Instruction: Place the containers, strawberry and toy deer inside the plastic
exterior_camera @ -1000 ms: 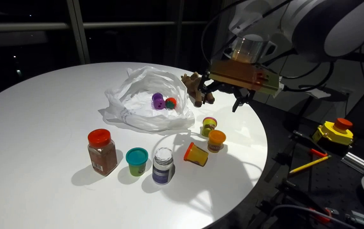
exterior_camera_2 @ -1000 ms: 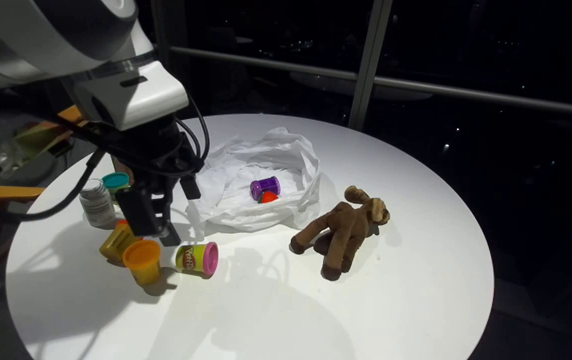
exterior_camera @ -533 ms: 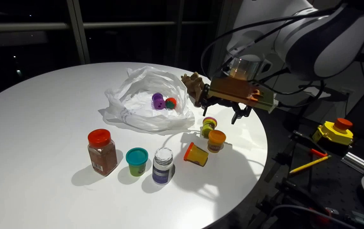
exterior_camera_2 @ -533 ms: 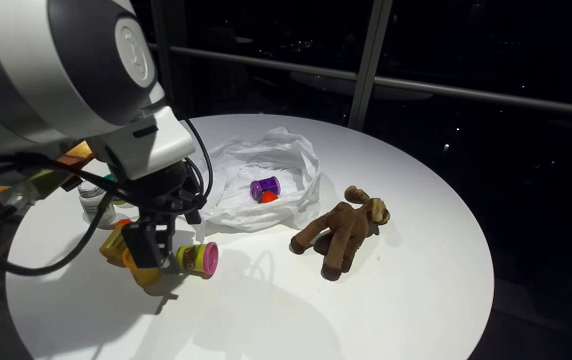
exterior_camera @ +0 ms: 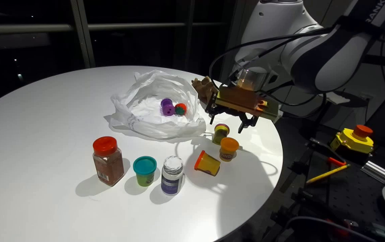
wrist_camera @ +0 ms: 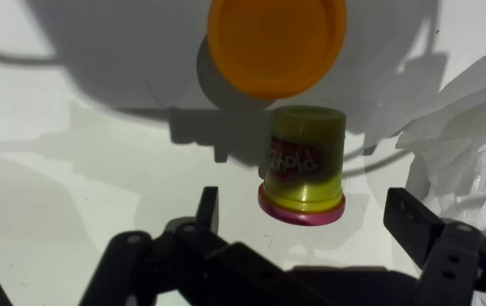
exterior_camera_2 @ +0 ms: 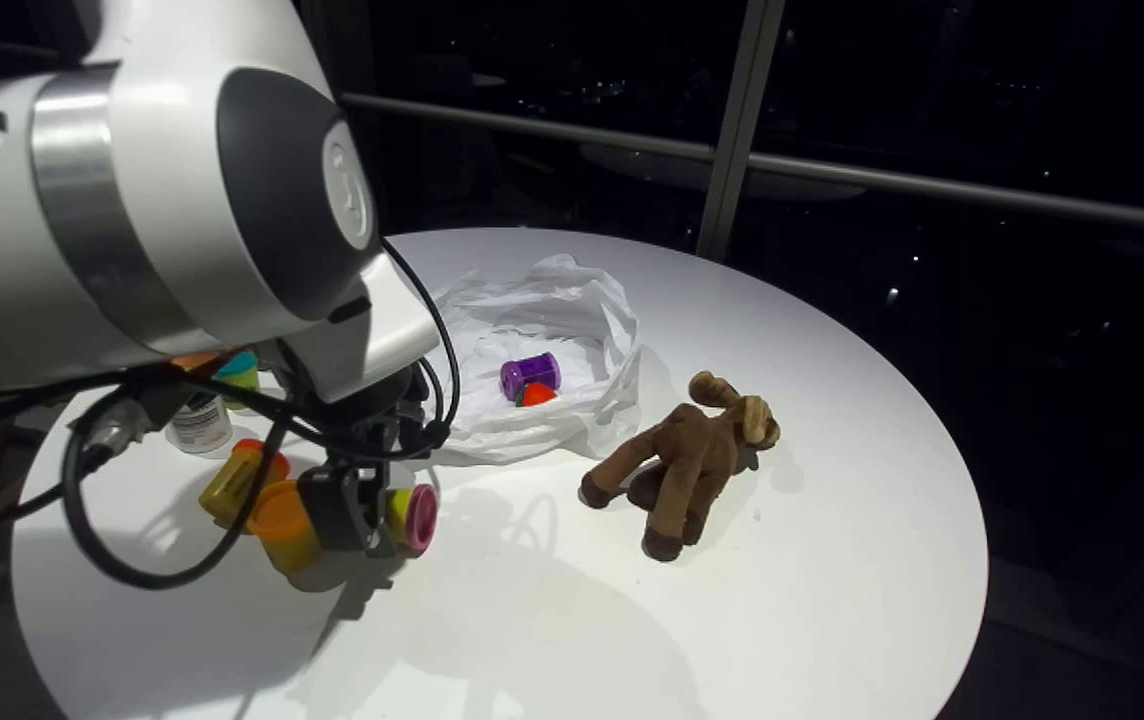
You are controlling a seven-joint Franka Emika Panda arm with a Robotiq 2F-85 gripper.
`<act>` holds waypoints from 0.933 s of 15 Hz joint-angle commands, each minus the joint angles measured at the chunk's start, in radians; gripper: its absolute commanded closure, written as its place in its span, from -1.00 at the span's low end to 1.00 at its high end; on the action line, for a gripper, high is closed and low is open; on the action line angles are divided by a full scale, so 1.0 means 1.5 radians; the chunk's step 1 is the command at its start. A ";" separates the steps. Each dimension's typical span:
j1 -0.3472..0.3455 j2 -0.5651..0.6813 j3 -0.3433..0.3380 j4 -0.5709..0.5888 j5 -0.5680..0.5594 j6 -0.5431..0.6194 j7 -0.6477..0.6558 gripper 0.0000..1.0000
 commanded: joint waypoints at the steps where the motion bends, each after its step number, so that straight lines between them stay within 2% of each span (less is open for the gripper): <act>1: -0.001 0.038 -0.005 0.025 -0.006 0.035 -0.001 -1.00; 3: -0.001 0.053 -0.003 0.031 -0.005 0.041 -0.002 -1.00; 4: -0.003 0.058 -0.001 0.034 -0.003 0.043 -0.003 -0.85; 5: -0.003 0.062 -0.002 0.036 -0.003 0.046 -0.004 -0.46; 9: 0.002 0.061 -0.012 0.040 -0.008 0.036 -0.001 0.16; 11: 0.016 0.048 -0.031 0.038 -0.017 0.023 0.004 0.44; 14: 0.054 0.011 -0.091 0.037 -0.037 -0.006 0.018 0.47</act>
